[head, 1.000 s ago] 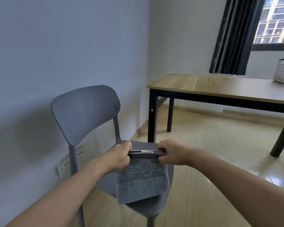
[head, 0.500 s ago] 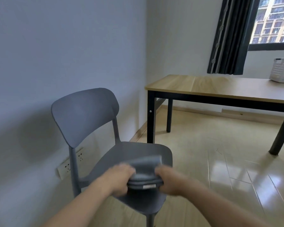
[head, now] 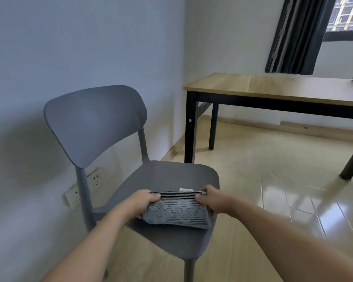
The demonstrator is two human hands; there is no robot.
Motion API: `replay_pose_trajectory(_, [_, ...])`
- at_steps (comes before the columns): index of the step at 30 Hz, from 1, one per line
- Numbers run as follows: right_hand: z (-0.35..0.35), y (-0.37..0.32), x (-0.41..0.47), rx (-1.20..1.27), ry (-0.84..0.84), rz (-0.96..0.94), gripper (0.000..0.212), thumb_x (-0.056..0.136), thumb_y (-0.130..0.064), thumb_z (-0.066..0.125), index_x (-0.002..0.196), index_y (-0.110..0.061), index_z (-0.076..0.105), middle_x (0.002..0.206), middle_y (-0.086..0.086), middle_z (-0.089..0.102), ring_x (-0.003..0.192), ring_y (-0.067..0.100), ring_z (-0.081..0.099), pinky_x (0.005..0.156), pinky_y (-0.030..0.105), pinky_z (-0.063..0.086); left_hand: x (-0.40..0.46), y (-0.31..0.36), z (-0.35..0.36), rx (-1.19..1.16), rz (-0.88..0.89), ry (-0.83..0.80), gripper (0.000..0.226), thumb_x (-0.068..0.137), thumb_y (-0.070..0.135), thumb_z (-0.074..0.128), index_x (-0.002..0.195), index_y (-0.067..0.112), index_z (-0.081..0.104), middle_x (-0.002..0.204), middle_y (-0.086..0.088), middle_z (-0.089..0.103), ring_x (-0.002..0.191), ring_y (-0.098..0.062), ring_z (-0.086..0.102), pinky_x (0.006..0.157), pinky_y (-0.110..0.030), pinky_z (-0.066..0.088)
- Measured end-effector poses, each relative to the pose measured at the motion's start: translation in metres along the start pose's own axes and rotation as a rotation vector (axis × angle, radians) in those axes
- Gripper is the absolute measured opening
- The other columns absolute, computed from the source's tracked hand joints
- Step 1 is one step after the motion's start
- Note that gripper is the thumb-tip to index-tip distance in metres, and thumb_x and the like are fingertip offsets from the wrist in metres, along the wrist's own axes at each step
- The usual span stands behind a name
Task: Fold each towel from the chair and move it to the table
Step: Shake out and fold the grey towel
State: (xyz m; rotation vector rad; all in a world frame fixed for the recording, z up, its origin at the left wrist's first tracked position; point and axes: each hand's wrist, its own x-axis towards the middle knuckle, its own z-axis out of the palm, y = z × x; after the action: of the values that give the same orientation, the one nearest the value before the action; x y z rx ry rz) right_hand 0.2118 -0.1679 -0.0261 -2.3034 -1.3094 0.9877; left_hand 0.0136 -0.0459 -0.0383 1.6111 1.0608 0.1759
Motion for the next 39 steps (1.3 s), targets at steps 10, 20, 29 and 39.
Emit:
replay_pose_trajectory(10, [0.033,0.006,0.030,0.106,0.149,0.189,0.040,0.099,-0.022,0.027,0.133,-0.005,0.040,0.138,0.021,0.037,0.124,0.041,0.039,0.100,0.048,0.037,0.035,-0.025,0.041,0.580,-0.073,0.516,0.068,0.094,0.060,0.026,0.137,0.010,0.044,0.139,-0.014,0.042,0.128,-0.032,0.036,0.105,-0.041,0.030])
replay_pose_trajectory(20, [0.001,-0.030,-0.063,0.818,0.315,0.192,0.054,0.086,-0.053,0.046,0.114,-0.007,0.050,0.101,0.015,0.065,0.090,0.031,0.066,0.081,0.044,0.056,-0.058,0.042,0.047,-0.185,0.152,0.363,0.033,0.091,0.047,0.051,0.109,0.022,0.040,0.107,-0.005,0.055,0.088,-0.020,0.058,0.063,-0.035,0.052])
replay_pose_trajectory(29, [-0.050,-0.043,-0.093,0.688,0.632,0.024,0.032,0.096,-0.039,0.042,0.080,-0.012,0.049,0.077,0.003,0.053,0.070,0.017,0.051,0.069,0.032,0.042,-0.071,0.106,0.046,-0.041,0.252,0.479,0.031,0.093,0.033,0.039,0.087,0.007,0.056,0.091,-0.011,0.061,0.077,-0.022,0.053,0.067,-0.033,0.042])
replay_pose_trajectory(39, [-0.100,-0.003,0.037,0.664,0.578,0.203,0.037,0.097,-0.040,0.040,0.091,-0.006,0.053,0.079,0.005,0.053,0.076,0.024,0.053,0.075,0.035,0.045,0.074,0.143,0.063,0.287,0.171,0.500,0.034,0.100,0.024,0.024,0.083,0.010,0.050,0.091,-0.006,0.051,0.088,-0.025,0.047,0.076,-0.030,0.033])
